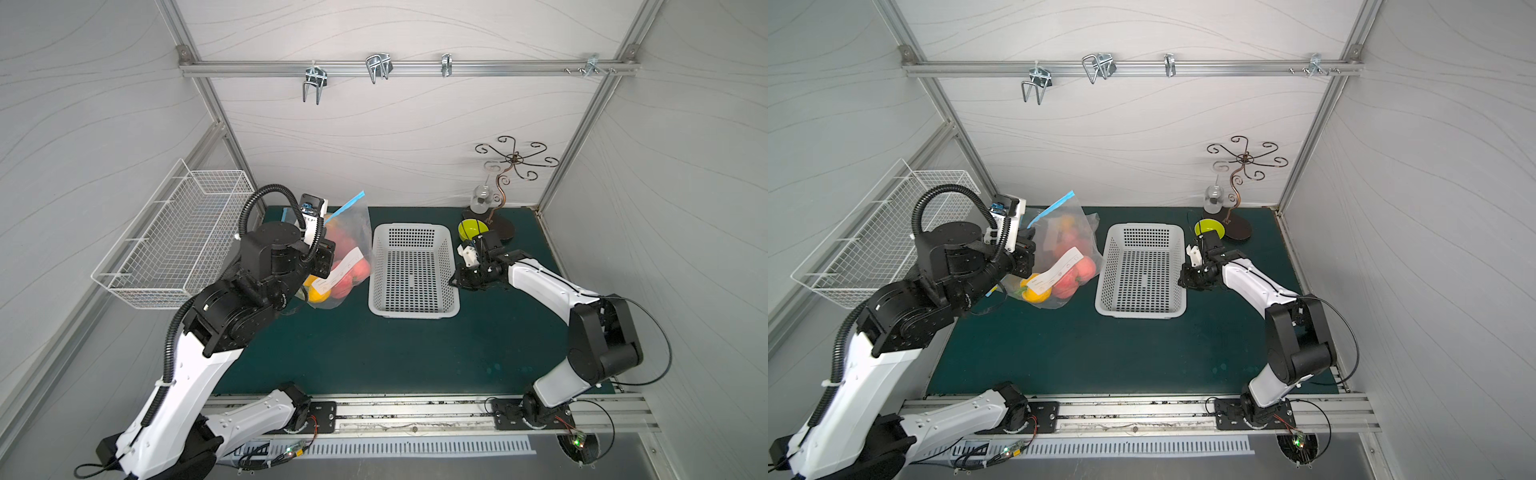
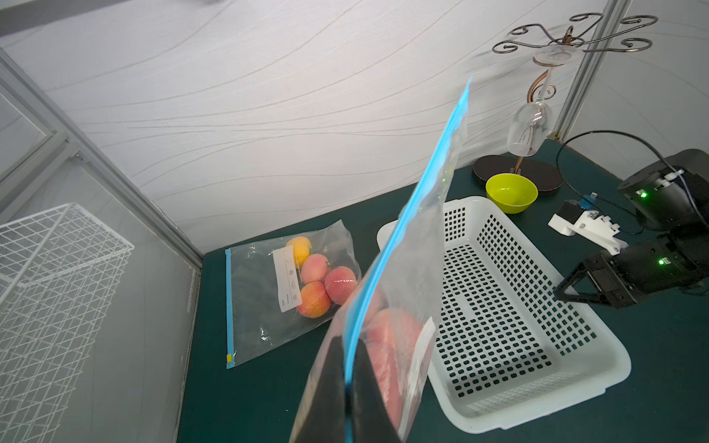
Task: Place the peach in a zip-top bag and seal the zipper
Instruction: Adjust the basket at the center of the board.
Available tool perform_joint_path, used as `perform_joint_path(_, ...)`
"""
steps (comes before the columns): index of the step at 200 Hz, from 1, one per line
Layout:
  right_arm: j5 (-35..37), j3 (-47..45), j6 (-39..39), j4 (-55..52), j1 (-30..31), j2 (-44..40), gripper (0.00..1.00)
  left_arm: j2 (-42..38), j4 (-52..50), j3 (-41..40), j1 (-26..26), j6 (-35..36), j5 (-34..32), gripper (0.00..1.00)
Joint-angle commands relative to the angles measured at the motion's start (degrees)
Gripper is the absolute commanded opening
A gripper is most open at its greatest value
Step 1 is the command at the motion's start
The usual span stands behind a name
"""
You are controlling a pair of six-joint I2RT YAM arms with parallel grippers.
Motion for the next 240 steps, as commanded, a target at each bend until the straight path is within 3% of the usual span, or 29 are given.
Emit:
perform_joint_path(1,5.5,-0.3,0.0,-1.3,-0.1,-3.6,0.15,0.4,2.2,-0.1,-0.1,-3.2,0.2,0.00)
perform_joint_path(70,11.2,-4.2,-0.4,-5.9,-3.5,-10.2,0.16,2.9,4.2,-4.0,-0.1,-15.4,17.3,0.00)
perform_joint_path(116,11.3,-6.2,-1.2,-6.6,-5.7,-11.9,0.18,-0.8,7.8,-12.0,0.9,-28.2,11.6,0.00)
perform_joint_path(134,11.2,-6.4,-2.4,-6.8,-6.6,-12.0,0.19,-2.9,8.2,-16.4,4.3,-33.4,12.8,0.00)
perform_joint_path(169,9.9,-5.6,-3.8,-7.0,-7.2,-11.7,0.23,-7.8,9.7,-26.8,16.7,-38.1,15.6,0.00)
perform_joint_path(212,8.2,-5.4,-4.1,-6.4,-7.2,-11.5,0.27,-8.4,12.8,-37.0,27.5,-35.2,20.8,0.00)
perform_joint_path(240,6.8,-5.2,-4.4,-6.0,-7.2,-11.3,0.28,-8.6,15.3,-40.6,29.3,-30.2,16.6,0.00)
